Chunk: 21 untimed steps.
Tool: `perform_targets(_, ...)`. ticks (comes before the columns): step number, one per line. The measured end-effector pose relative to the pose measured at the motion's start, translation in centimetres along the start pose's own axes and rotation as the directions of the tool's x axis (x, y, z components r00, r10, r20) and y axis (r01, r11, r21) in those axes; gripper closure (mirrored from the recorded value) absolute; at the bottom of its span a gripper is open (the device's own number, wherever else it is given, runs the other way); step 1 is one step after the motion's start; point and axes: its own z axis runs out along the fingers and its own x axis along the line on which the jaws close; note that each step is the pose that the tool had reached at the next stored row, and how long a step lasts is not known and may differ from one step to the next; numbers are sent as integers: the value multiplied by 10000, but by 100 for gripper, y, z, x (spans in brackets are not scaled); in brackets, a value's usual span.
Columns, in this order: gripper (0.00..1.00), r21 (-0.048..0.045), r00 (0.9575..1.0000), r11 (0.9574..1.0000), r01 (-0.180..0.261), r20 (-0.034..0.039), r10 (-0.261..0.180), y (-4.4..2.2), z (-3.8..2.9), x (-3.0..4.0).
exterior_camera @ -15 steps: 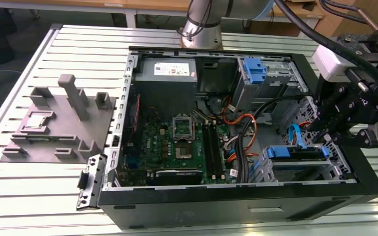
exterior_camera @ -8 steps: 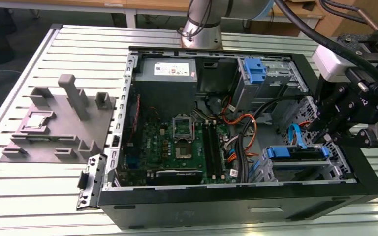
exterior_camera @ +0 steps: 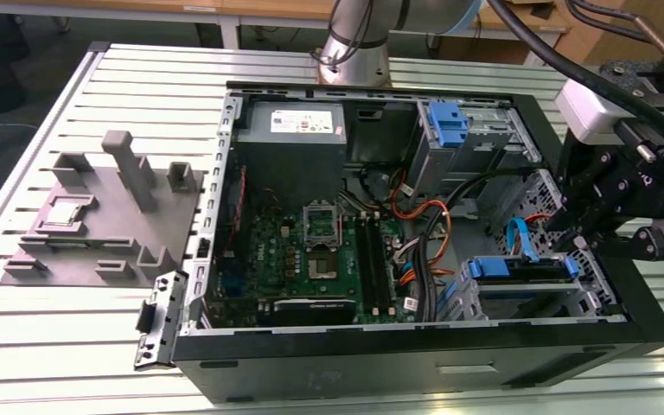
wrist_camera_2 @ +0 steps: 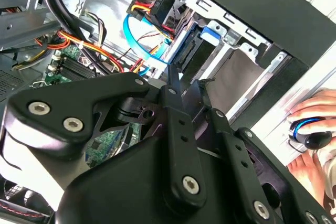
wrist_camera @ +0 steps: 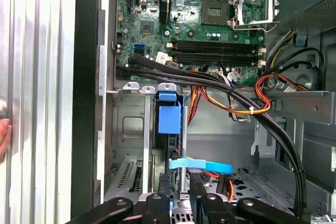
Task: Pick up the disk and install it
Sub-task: 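Insert the first disk wire, then insert the second disk wire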
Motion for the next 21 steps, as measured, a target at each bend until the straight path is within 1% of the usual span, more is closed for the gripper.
perform_targets(7, 71, -9, 10000, 10000, -1, -1, 1, -69, 3, 2)
perform_targets(11, 71, -11, 10000, 10000, -1, 1, 1, -89, 2, 2)
perform_targets(16, 71, -11, 10000, 10000, 0, 2, 0, -89, 2, -8)
perform_targets(21, 71, -11, 10000, 10000, 0, 3, 0, -90, 7, -41)
